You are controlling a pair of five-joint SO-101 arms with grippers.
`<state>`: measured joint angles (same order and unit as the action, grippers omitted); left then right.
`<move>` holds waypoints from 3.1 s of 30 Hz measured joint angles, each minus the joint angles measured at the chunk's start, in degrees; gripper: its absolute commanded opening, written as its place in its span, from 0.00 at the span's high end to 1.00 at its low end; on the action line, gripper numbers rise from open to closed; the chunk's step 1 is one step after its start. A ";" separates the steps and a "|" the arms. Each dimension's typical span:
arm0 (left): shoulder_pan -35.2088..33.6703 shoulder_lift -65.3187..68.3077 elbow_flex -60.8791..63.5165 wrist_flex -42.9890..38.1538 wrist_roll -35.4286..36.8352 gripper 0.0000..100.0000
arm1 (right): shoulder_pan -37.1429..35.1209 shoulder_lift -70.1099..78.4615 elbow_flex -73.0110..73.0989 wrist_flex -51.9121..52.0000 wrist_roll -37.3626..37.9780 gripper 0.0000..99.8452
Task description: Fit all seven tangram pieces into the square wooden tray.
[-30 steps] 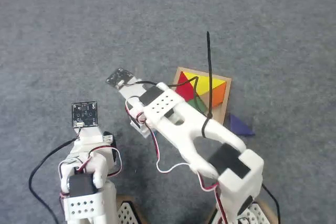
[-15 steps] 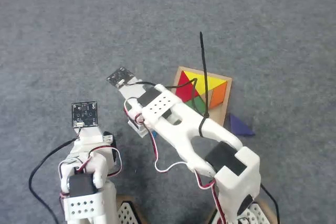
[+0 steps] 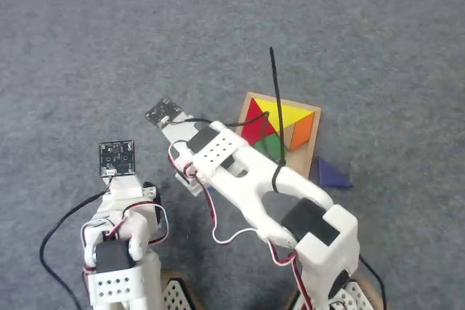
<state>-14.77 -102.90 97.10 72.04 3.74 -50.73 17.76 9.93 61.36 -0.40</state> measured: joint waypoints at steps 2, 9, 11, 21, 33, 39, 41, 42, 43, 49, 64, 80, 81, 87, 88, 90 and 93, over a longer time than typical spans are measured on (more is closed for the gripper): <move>0.00 0.00 0.00 0.00 0.00 0.94 | -0.79 0.00 0.00 0.00 0.00 0.72; 0.00 0.00 0.00 0.00 0.00 0.94 | -1.14 0.00 0.09 0.00 -0.18 0.72; 0.00 0.00 0.00 0.00 0.00 0.94 | -1.14 0.00 0.09 0.00 -0.18 0.72; 0.00 0.00 0.00 0.00 0.00 0.94 | -1.14 1.23 0.35 0.00 -0.35 0.72; 0.00 0.00 0.00 0.00 0.00 0.94 | -1.05 3.60 -0.26 -0.35 -0.35 0.72; 0.00 0.00 0.00 0.00 0.00 0.94 | -1.05 3.69 -0.44 -1.85 -0.35 0.72; 0.00 0.00 0.00 0.00 0.00 0.94 | -1.05 3.69 -0.44 -1.85 -0.35 0.72; 0.00 0.00 0.00 0.00 0.00 0.94 | -1.05 3.69 -0.44 -1.85 -0.35 0.74; 0.00 0.00 0.00 0.00 0.00 0.94 | -1.05 3.69 -0.44 -1.85 -0.35 0.76; 0.00 0.00 0.00 0.00 0.00 0.94 | -0.62 3.60 -0.44 -1.93 -0.35 0.86; 0.00 0.00 0.00 0.00 0.00 0.94 | -0.70 2.90 -1.85 2.11 2.64 0.86; 0.00 0.00 0.00 0.00 0.00 0.94 | 13.19 -8.97 -1.85 14.33 33.58 0.86; 0.00 0.00 0.00 0.00 0.00 0.94 | 15.21 -8.97 -1.85 13.98 35.87 0.86; 0.00 0.00 0.00 0.00 0.00 0.94 | 19.69 -7.47 -1.85 11.60 47.47 0.86; 0.00 0.00 0.00 0.00 0.00 0.94 | 19.52 -6.68 -1.85 11.60 48.97 0.86; 0.00 0.00 0.00 0.00 0.00 0.94 | 19.43 -5.36 -1.85 11.60 50.99 0.86; 0.00 0.00 0.00 0.00 0.00 0.94 | 19.43 -3.52 -1.85 11.16 52.22 0.86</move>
<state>-14.77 -102.90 97.10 72.04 3.74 -31.30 14.24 8.09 72.53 51.82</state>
